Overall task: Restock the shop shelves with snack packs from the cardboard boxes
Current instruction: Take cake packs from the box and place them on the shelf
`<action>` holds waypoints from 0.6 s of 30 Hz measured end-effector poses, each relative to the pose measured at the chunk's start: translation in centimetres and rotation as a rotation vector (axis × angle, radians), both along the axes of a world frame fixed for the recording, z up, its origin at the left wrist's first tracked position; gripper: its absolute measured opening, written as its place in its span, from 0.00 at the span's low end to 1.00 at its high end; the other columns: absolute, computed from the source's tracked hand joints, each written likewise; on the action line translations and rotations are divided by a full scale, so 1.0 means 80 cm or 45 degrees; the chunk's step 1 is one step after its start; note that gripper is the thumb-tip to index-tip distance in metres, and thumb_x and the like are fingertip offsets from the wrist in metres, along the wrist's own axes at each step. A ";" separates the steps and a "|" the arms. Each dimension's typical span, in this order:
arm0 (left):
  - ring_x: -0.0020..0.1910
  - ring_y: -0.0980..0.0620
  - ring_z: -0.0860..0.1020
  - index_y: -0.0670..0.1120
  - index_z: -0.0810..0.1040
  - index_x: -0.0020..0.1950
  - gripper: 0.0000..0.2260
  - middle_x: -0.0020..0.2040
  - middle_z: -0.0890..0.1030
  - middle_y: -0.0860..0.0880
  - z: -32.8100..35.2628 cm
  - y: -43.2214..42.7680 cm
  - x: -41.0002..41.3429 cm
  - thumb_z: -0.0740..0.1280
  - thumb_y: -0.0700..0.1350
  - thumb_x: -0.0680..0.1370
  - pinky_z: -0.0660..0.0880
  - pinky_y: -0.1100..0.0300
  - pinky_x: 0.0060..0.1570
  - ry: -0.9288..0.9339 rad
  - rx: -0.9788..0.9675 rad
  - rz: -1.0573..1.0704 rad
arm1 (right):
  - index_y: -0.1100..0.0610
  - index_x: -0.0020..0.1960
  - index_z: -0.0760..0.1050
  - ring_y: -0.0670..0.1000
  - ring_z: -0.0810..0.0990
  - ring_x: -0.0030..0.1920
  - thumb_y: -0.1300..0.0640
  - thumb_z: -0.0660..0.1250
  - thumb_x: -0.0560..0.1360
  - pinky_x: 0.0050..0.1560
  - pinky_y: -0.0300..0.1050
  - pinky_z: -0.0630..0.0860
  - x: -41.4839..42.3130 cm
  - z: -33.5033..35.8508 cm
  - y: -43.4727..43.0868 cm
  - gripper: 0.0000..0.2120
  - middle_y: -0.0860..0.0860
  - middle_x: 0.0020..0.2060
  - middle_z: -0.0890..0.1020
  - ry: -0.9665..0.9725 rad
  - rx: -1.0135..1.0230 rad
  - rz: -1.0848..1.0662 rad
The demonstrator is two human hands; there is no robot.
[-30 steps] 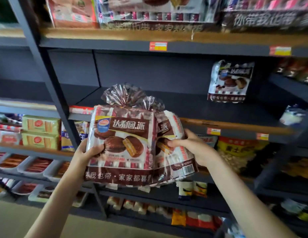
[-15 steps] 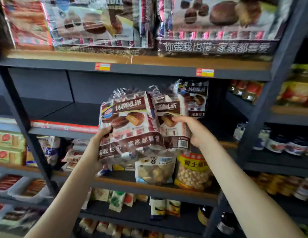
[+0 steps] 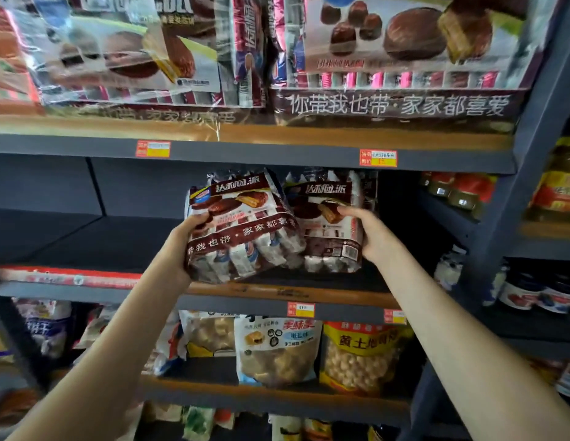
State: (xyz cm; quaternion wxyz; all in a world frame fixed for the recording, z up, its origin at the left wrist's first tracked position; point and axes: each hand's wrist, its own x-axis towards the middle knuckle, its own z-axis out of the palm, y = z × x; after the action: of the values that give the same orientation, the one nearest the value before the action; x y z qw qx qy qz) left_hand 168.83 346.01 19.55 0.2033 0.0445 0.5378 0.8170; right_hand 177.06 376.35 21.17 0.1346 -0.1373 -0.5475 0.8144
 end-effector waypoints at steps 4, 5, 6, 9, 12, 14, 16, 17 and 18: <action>0.42 0.45 0.83 0.46 0.77 0.61 0.20 0.48 0.85 0.45 0.003 0.009 -0.039 0.70 0.53 0.72 0.78 0.51 0.46 0.043 -0.091 0.028 | 0.53 0.63 0.68 0.54 0.83 0.49 0.60 0.75 0.69 0.45 0.49 0.80 -0.028 -0.006 0.023 0.26 0.53 0.53 0.81 0.094 0.395 -0.243; 0.42 0.45 0.83 0.46 0.77 0.61 0.21 0.49 0.85 0.45 0.003 0.010 -0.048 0.70 0.53 0.72 0.78 0.51 0.45 0.052 -0.111 0.044 | 0.51 0.63 0.66 0.54 0.82 0.51 0.59 0.76 0.68 0.49 0.51 0.79 -0.031 -0.010 0.028 0.29 0.52 0.55 0.80 0.107 0.472 -0.286; 0.42 0.45 0.83 0.46 0.77 0.62 0.21 0.49 0.85 0.45 0.003 0.012 -0.055 0.71 0.53 0.71 0.78 0.51 0.44 0.055 -0.126 0.053 | 0.50 0.63 0.67 0.53 0.81 0.52 0.59 0.76 0.68 0.51 0.52 0.78 -0.034 -0.015 0.034 0.29 0.51 0.56 0.79 0.126 0.503 -0.307; 0.42 0.45 0.83 0.46 0.77 0.62 0.21 0.49 0.85 0.44 -0.003 0.017 -0.074 0.71 0.53 0.71 0.78 0.52 0.41 0.058 -0.149 0.034 | 0.45 0.62 0.69 0.50 0.80 0.55 0.61 0.71 0.73 0.53 0.47 0.77 -0.033 -0.027 0.056 0.23 0.50 0.58 0.80 0.182 0.542 -0.335; 0.40 0.45 0.84 0.45 0.77 0.61 0.21 0.49 0.85 0.44 -0.005 0.029 -0.084 0.71 0.52 0.71 0.78 0.53 0.39 0.086 -0.135 -0.029 | 0.47 0.74 0.61 0.51 0.73 0.66 0.61 0.67 0.76 0.64 0.50 0.71 -0.033 -0.032 0.078 0.30 0.50 0.69 0.72 0.047 0.767 -0.413; 0.43 0.44 0.84 0.44 0.76 0.63 0.25 0.50 0.85 0.43 -0.006 0.042 -0.085 0.73 0.52 0.69 0.79 0.52 0.39 0.132 -0.099 -0.064 | 0.48 0.77 0.51 0.51 0.67 0.70 0.59 0.70 0.75 0.69 0.54 0.66 -0.034 -0.031 0.078 0.39 0.49 0.72 0.67 -0.078 0.915 -0.462; 0.47 0.41 0.84 0.43 0.73 0.66 0.32 0.53 0.84 0.42 -0.010 0.055 -0.084 0.76 0.52 0.65 0.79 0.48 0.41 0.163 -0.050 -0.068 | 0.47 0.77 0.47 0.52 0.63 0.72 0.57 0.74 0.71 0.71 0.57 0.62 -0.031 -0.032 0.070 0.46 0.51 0.73 0.64 -0.084 0.981 -0.530; 0.49 0.39 0.83 0.43 0.72 0.67 0.35 0.53 0.83 0.41 -0.014 0.060 -0.083 0.77 0.53 0.63 0.79 0.46 0.42 0.172 -0.020 -0.059 | 0.46 0.77 0.45 0.53 0.61 0.73 0.56 0.76 0.69 0.72 0.58 0.60 -0.028 -0.033 0.065 0.49 0.52 0.74 0.62 -0.080 1.011 -0.577; 0.50 0.38 0.83 0.43 0.71 0.67 0.38 0.54 0.83 0.40 -0.018 0.065 -0.080 0.78 0.53 0.62 0.79 0.45 0.42 0.179 0.009 -0.049 | 0.46 0.76 0.44 0.54 0.58 0.74 0.54 0.78 0.67 0.73 0.58 0.59 -0.023 -0.036 0.062 0.52 0.52 0.74 0.59 -0.096 1.060 -0.607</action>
State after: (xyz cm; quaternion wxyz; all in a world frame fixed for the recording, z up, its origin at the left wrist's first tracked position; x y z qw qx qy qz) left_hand 162.41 351.21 18.08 0.1805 0.1127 0.5469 0.8097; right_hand 175.20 381.28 18.29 0.3414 -0.2228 -0.7848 0.4667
